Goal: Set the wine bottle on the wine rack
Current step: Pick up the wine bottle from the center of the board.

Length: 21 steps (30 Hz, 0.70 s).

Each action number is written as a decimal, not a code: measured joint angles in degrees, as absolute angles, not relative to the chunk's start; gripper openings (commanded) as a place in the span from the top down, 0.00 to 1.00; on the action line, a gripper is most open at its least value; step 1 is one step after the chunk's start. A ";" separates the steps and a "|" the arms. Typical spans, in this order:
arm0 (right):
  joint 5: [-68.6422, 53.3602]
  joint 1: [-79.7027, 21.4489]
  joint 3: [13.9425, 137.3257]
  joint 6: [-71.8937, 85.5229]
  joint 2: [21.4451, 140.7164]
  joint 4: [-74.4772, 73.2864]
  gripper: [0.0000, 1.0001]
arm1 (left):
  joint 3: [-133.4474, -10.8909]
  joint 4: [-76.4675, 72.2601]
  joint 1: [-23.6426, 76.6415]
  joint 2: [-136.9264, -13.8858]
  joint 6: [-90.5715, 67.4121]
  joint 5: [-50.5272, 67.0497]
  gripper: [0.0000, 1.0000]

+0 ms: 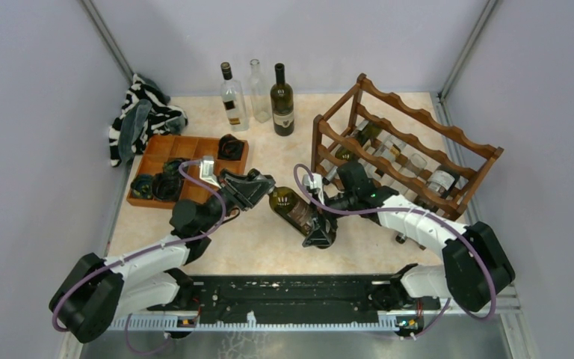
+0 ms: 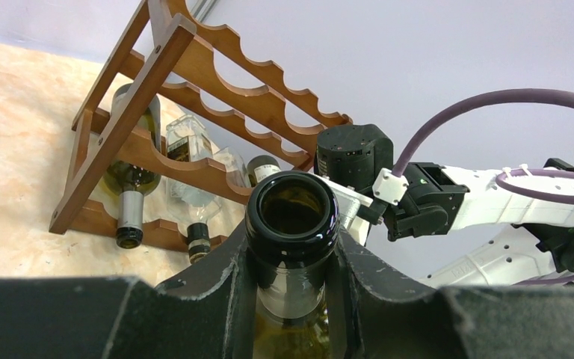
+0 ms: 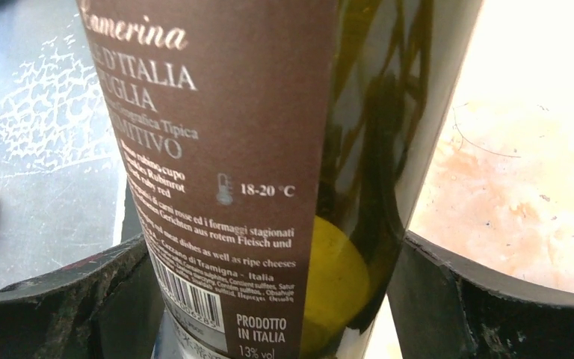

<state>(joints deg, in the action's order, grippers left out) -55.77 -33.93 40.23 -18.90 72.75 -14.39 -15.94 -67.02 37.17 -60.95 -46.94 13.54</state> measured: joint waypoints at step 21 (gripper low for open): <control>-56.40 -33.98 40.23 -17.78 73.54 -14.20 0.97 | -14.79 -70.48 37.17 -62.72 -48.53 12.19 0.82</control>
